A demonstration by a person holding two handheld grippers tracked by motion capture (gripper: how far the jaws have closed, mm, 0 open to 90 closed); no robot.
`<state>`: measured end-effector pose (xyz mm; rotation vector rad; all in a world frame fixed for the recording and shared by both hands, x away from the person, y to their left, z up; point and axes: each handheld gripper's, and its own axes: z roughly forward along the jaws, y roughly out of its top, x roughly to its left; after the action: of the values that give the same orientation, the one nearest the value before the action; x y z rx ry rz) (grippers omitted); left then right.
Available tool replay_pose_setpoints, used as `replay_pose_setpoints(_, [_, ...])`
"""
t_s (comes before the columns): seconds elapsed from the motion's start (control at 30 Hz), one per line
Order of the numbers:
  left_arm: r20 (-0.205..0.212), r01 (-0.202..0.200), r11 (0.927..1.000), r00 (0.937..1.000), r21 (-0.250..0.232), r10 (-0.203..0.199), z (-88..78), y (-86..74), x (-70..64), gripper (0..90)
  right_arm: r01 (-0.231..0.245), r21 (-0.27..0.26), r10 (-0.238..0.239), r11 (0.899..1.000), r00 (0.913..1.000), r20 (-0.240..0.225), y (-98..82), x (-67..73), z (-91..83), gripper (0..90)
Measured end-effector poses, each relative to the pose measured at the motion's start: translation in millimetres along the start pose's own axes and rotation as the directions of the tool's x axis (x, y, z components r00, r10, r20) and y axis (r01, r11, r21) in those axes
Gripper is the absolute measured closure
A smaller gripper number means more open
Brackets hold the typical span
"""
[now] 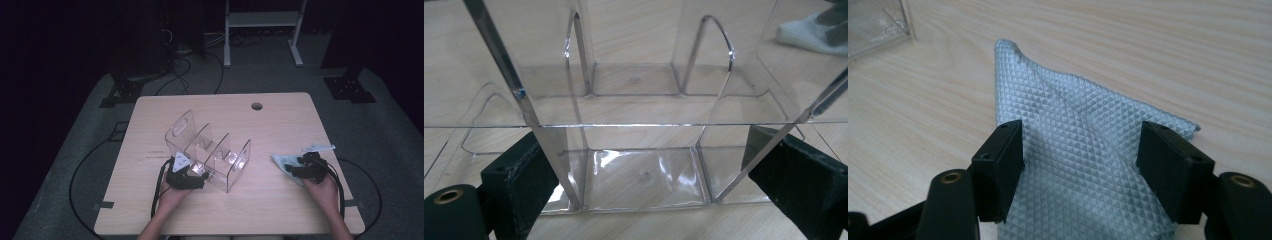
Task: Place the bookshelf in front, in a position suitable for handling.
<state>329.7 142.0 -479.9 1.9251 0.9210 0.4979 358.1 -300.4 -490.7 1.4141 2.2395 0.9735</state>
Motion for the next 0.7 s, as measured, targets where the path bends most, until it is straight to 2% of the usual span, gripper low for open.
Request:
replay_pose_setpoints(0.07, [0.003,-0.007,1.0,1.0,0.005,0.007,-0.2,0.3,-0.9,7.3,0.025,0.008,-0.026,1.0,0.9992,0.029,0.2,4.6,1.2,34.7])
replay_pose_setpoints(0.17, [0.003,0.0,1.0,1.0,0.001,0.0,0.4,0.4,-2.7,7.4,0.024,0.004,-0.024,1.0,0.9994,0.026,-0.4,4.9,0.6,39.9])
replay_pose_setpoints(0.23, [0.0,-0.001,1.0,1.0,0.002,0.001,0.6,0.6,-3.8,7.4,0.018,-0.002,-0.018,1.0,0.9998,0.009,-1.1,4.5,-1.2,57.4])
replay_pose_setpoints(0.27, [0.0,0.001,1.0,1.0,0.002,-0.001,1.1,0.8,-4.2,7.3,0.008,-0.004,-0.008,1.0,0.9997,-0.025,-1.5,5.3,-2.0,70.8])
replay_pose_setpoints(0.3, [0.0,0.001,1.0,1.0,0.002,-0.001,1.1,0.8,-4.2,7.3,0.01,0.0,-0.01,1.0,0.9985,-0.054,-1.7,6.1,-2.0,75.5])
replay_pose_setpoints(0.4, [-0.005,0.0,1.0,1.0,0.007,0.0,1.6,1.4,-5.0,7.4,0.011,0.001,-0.011,1.0,0.9979,-0.065,-2.1,6.8,-2.2,77.3])
replay_pose_setpoints(0.47, [-0.009,0.004,0.9999,1.0,0.012,-0.004,2.6,2.7,-6.1,7.4,-0.027,0.011,0.027,1.0,0.9953,-0.093,-2.9,7.7,-3.3,78.5])
replay_pose_setpoints(0.5, [-0.018,0.008,0.9999,0.9998,0.011,-0.008,3.7,3.5,-8.0,7.4,-0.027,0.011,0.027,1.0,0.9953,-0.093,-2.9,7.7,-3.3,78.5])
replay_pose_setpoints(0.6, [-0.035,0.005,0.9999,0.9994,0.012,-0.004,6.9,5.4,-13.4,7.5,-0.08,0.011,0.081,0.997,0.9794,-0.185,-2.8,12.4,-0.9,79.4])
replay_pose_setpoints(0.63, [-0.034,0.006,0.9999,0.9994,0.016,-0.005,6.8,5.6,-14.7,7.5,-0.08,0.001,0.078,0.997,0.9776,-0.195,-1.9,17.4,-0.8,79.6])
replay_pose_setpoints(0.67, [-0.031,0.002,0.9998,0.9995,0.017,-0.002,5.7,5.0,-16.0,7.5,-0.062,-0.041,0.052,0.997,0.9762,-0.21,2.9,30.4,-4.0,79.8])
replay_pose_setpoints(0.7, [-0.031,0.002,0.9998,0.9995,0.017,-0.002,5.7,5.0,-16.0,7.5,-0.062,-0.041,0.052,0.997,0.9762,-0.21,2.9,30.4,-4.0,79.8])
